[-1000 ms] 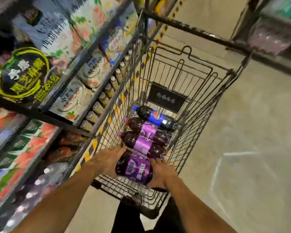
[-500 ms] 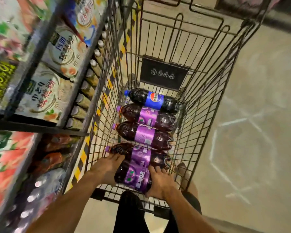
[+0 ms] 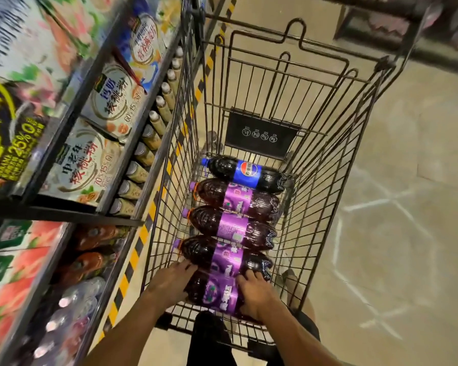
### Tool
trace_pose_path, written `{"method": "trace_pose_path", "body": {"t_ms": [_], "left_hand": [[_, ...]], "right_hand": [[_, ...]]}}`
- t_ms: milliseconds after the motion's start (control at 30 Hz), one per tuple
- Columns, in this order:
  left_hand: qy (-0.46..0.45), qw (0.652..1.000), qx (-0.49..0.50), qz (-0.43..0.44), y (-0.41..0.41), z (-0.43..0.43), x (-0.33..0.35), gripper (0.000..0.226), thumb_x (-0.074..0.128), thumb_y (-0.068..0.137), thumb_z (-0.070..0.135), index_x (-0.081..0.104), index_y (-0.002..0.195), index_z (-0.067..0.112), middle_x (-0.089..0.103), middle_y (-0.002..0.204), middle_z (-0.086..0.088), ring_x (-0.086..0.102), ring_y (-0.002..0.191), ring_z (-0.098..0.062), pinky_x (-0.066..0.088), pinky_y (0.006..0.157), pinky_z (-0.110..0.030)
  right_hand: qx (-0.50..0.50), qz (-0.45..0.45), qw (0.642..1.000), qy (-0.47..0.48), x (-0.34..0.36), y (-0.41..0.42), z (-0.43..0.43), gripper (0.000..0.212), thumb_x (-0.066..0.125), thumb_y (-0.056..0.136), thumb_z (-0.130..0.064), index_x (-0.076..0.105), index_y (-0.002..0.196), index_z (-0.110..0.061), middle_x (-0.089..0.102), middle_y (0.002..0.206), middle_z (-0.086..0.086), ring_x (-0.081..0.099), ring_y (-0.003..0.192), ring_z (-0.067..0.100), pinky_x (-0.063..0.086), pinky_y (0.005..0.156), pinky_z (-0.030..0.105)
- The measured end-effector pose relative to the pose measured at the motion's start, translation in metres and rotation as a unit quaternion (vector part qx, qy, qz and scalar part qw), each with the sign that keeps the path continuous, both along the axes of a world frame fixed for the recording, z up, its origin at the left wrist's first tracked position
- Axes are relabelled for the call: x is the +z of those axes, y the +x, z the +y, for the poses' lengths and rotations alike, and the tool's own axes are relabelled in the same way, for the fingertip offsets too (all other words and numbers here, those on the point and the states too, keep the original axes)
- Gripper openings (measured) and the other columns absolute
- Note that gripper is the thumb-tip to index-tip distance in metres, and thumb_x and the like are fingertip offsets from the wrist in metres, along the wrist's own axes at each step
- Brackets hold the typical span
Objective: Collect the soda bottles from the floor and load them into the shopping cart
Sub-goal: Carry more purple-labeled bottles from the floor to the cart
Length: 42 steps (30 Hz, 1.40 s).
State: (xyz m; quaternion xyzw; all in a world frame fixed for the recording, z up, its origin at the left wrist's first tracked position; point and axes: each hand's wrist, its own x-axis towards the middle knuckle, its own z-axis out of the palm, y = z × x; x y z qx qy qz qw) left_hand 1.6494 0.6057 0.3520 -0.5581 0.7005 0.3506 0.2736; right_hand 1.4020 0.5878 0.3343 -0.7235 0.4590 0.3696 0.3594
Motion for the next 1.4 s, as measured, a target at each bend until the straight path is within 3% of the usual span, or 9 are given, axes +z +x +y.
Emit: {"method": "trace_pose_path", "body": {"t_ms": [233,400,500,600,733,867,1100,1233,1400], "left_hand": [[-0.049,0.997,0.041,-0.036,-0.006,-0.010,0.067,0.069,0.062,0.096,0.035,0.029,0.155,0.024,0.039,0.153,-0.003,0.043,0.135,-0.026,0.045,0.106,-0.042],[-0.101,0.980,0.167,-0.041,-0.030,-0.014,0.123,0.062,0.063,0.094,0.044,0.037,0.148,0.025,0.046,0.145,0.000,0.046,0.130,-0.021,0.041,0.109,-0.038],[-0.119,0.962,0.238,-0.063,-0.041,-0.012,0.152,0.067,0.061,0.095,0.048,0.034,0.152,0.024,0.041,0.154,0.001,0.041,0.140,-0.022,0.035,0.116,-0.039],[-0.131,0.934,0.314,-0.108,-0.053,-0.008,0.182,0.071,0.061,0.096,0.045,0.029,0.155,0.022,0.037,0.157,-0.001,0.038,0.142,-0.024,0.033,0.117,-0.040],[-0.125,0.879,0.422,-0.184,-0.073,0.003,0.223,0.067,0.060,0.095,0.046,0.034,0.151,0.019,0.043,0.151,-0.005,0.044,0.136,-0.028,0.040,0.109,-0.042],[-0.143,0.813,0.517,-0.225,-0.097,0.028,0.262,0.064,0.063,0.094,0.049,0.039,0.144,0.018,0.047,0.145,-0.006,0.047,0.133,-0.029,0.040,0.108,-0.042],[-0.154,0.693,0.642,-0.290,-0.165,0.099,0.326,0.065,0.064,0.091,0.051,0.038,0.144,0.023,0.050,0.147,-0.005,0.049,0.132,-0.030,0.041,0.107,-0.046],[-0.152,0.614,0.703,-0.324,-0.228,0.145,0.351,0.070,0.065,0.093,0.047,0.033,0.150,0.022,0.044,0.152,-0.005,0.046,0.136,-0.031,0.039,0.107,-0.045],[-0.122,0.530,0.766,-0.343,-0.332,0.195,0.365,0.065,0.068,0.090,0.047,0.041,0.143,0.022,0.046,0.146,-0.004,0.049,0.131,-0.030,0.044,0.100,-0.043]], "right_hand": [[0.096,-0.015,0.993,-0.061,0.067,0.012,-0.053,0.078,0.073,0.093,-0.029,0.031,0.158,-0.020,0.038,0.156,0.012,0.038,0.145,0.035,0.038,0.119,0.055],[0.201,-0.039,0.973,-0.108,0.129,0.025,-0.100,0.074,0.070,0.097,-0.027,0.030,0.158,-0.013,0.036,0.159,0.016,0.034,0.149,0.037,0.036,0.121,0.055],[0.266,-0.055,0.952,-0.140,0.155,0.032,-0.126,0.068,0.069,0.097,-0.031,0.036,0.153,-0.010,0.042,0.153,0.018,0.041,0.144,0.038,0.038,0.119,0.053],[0.350,-0.071,0.919,-0.166,0.180,0.039,-0.150,0.077,0.074,0.095,-0.033,0.032,0.156,-0.010,0.037,0.159,0.018,0.036,0.148,0.038,0.036,0.119,0.054],[0.450,-0.115,0.867,-0.183,0.218,0.061,-0.176,0.083,0.078,0.091,-0.029,0.031,0.156,-0.010,0.037,0.160,0.017,0.036,0.147,0.037,0.037,0.118,0.052],[0.524,-0.176,0.807,-0.208,0.261,0.083,-0.184,0.063,0.072,0.094,-0.024,0.042,0.148,-0.011,0.049,0.148,0.013,0.045,0.139,0.034,0.043,0.113,0.050],[0.640,-0.254,0.689,-0.226,0.331,0.097,-0.118,0.051,0.067,0.097,-0.022,0.046,0.143,-0.012,0.054,0.143,0.013,0.050,0.133,0.035,0.049,0.104,0.051],[0.706,-0.289,0.608,-0.221,0.358,0.083,-0.055,0.062,0.070,0.096,-0.034,0.043,0.148,-0.014,0.051,0.146,0.011,0.045,0.137,0.034,0.042,0.106,0.051],[0.769,-0.333,0.502,-0.215,0.383,0.031,0.013,0.077,0.071,0.095,-0.036,0.032,0.158,-0.015,0.040,0.159,0.013,0.040,0.144,0.035,0.039,0.112,0.052]]}}
